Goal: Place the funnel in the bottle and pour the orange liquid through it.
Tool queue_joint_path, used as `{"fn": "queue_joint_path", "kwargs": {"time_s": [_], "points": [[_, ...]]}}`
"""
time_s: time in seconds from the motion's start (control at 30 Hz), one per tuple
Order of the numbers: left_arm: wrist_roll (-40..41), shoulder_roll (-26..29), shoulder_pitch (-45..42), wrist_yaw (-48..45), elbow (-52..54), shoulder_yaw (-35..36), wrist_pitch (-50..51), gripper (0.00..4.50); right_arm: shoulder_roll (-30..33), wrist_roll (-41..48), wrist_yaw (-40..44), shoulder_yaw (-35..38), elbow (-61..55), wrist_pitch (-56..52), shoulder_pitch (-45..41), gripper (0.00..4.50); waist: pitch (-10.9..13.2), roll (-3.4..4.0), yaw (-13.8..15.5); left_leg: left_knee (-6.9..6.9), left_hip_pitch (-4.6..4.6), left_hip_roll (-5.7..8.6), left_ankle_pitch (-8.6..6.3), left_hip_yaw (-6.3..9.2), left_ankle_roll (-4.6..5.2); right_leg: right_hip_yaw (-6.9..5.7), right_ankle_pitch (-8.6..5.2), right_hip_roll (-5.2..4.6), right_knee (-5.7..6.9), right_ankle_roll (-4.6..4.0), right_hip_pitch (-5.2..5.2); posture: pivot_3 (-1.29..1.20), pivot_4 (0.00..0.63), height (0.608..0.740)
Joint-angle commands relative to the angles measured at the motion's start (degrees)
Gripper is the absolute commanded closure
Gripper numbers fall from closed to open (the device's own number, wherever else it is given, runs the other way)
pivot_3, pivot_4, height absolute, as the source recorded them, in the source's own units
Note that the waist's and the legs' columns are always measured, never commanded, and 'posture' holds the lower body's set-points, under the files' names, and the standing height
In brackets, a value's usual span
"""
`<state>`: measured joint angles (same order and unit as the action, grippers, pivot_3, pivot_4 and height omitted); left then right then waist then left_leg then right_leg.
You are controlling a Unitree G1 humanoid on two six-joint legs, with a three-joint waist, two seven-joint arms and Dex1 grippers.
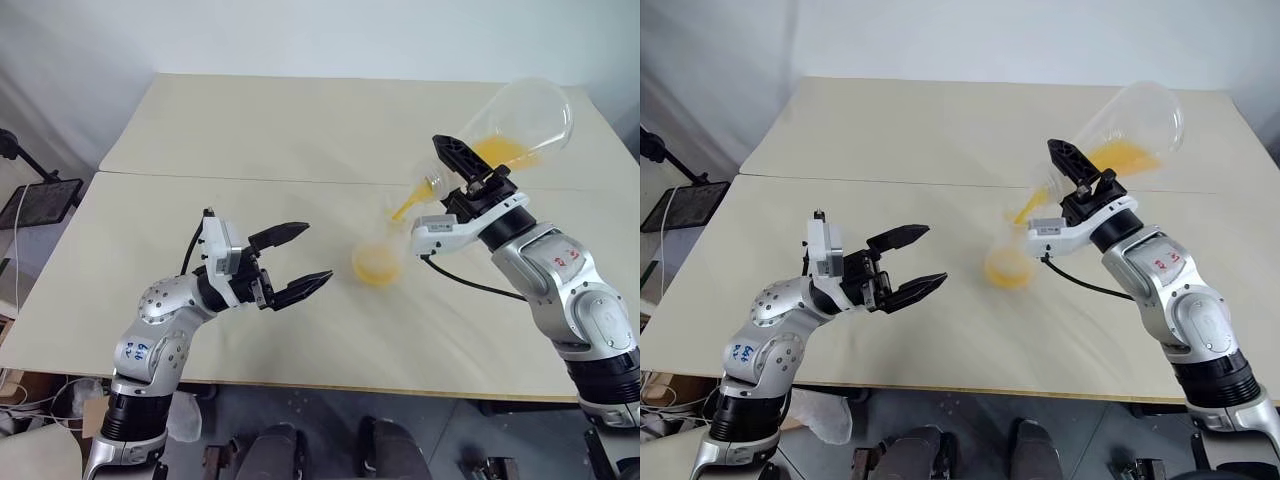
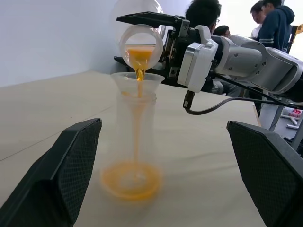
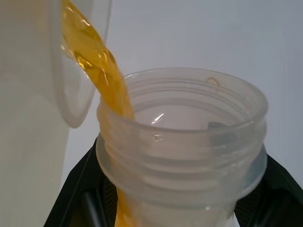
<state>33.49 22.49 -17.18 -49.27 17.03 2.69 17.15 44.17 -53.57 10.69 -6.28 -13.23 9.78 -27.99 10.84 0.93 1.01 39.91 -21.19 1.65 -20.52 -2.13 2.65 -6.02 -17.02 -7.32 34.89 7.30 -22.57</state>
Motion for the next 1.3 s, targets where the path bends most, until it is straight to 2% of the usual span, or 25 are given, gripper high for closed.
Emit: {"fn": "queue_joint_path", "kwargs": {"time_s": [0.03, 1.3], "points": [[0.0, -0.4, -0.7, 0.2, 0.4, 0.0, -1.5, 0.00, 1.1, -0.7, -1.5, 2.3, -1.2, 0.1, -0.8, 1.98, 0.0, 0.00, 0.0, 0.00, 0.00, 0.00, 0.00, 0.00, 0.00, 0.00, 0.00, 0.00, 0.00, 0.00, 0.00, 0.00, 0.150, 0.740], [-0.2, -0.7, -1.0, 0.4, -1.2, -0.9, -3.6, 0.00, 2.5, -3.6, -4.7, 2.5, -0.2, 0.6, -2.6, 1.98, 0.0, 0.00, -0.3, 0.00, 0.00, -0.01, 0.00, 0.00, -0.01, 0.00, 0.00, 0.01, 0.01, 0.00, 0.00, 0.00, 0.150, 0.740]]}}
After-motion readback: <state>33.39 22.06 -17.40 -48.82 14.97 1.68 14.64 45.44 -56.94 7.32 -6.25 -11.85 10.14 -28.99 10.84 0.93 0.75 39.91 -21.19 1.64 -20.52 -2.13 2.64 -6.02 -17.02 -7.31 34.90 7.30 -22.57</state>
